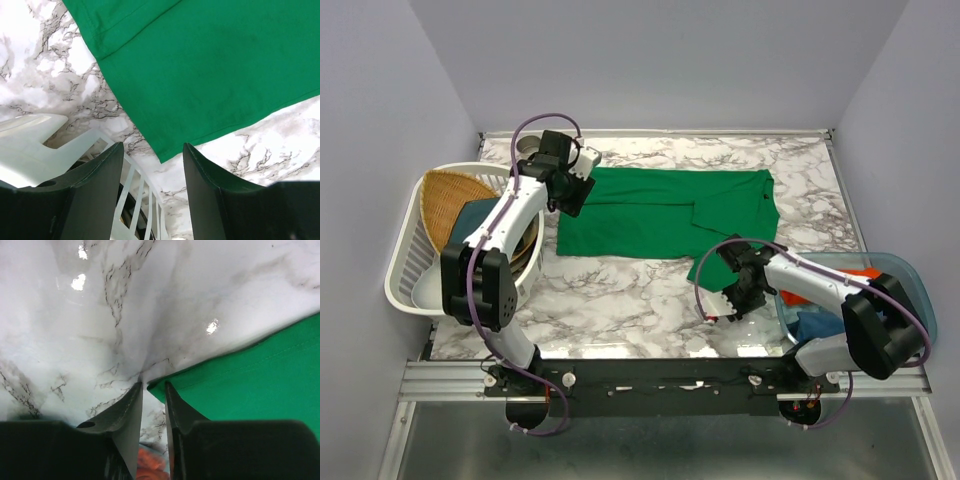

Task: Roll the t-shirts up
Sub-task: Fold the T-shirt at the center of the board.

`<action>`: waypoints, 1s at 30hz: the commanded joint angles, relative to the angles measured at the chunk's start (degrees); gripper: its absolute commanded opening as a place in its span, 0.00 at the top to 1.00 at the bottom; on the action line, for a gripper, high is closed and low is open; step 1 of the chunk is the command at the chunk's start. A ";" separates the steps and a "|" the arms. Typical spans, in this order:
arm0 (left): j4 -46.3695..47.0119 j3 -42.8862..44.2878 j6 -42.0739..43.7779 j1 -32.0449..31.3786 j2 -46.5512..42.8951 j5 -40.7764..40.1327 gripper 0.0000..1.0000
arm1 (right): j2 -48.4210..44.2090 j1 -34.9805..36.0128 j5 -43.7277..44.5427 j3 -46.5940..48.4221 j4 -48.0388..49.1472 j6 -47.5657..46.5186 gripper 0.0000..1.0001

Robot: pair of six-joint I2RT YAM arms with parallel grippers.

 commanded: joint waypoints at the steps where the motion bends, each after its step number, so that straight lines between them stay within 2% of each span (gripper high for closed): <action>1: -1.39 2.60 0.44 0.45 1.51 2.73 0.40 | 0.78 0.80 -0.14 -3.39 4.12 -0.84 0.75; 4: -2.35 2.08 3.94 0.45 1.25 6.68 0.40 | 1.49 0.71 -1.01 -1.57 5.10 3.26 0.85; 6: -2.97 0.24 7.98 0.45 -0.24 10.11 0.39 | 1.49 0.54 -1.63 0.81 5.19 7.23 0.99; 7: -3.49 -0.38 14.53 0.45 -0.86 11.51 0.38 | 1.32 0.36 -2.50 1.95 5.19 11.25 1.00; 9: -7.17 -1.79 21.93 0.45 -2.18 14.49 0.37 | 0.35 0.10 -3.38 5.29 4.49 14.61 1.00; 10: -11.10 -1.79 29.20 0.36 -2.45 15.21 0.36 | 0.09 0.10 -4.08 6.09 3.88 18.28 1.00; 14: -18.95 -2.32 46.09 0.45 -2.10 14.26 0.35 | 0.26 -1.13 -6.28 10.48 2.12 27.53 1.00; 19: -21.16 -4.07 56.41 0.63 1.24 6.09 0.35 | -1.84 -3.06 -8.58 11.90 4.21 33.78 1.00; 22: -19.67 -4.60 60.81 0.89 2.91 5.55 0.36 | -2.29 -4.29 -7.09 11.89 5.10 33.96 1.00; 30: -13.17 -5.13 67.67 0.89 8.44 -0.15 0.48 | 1.40 -8.25 -8.05 15.24 2.29 34.32 1.00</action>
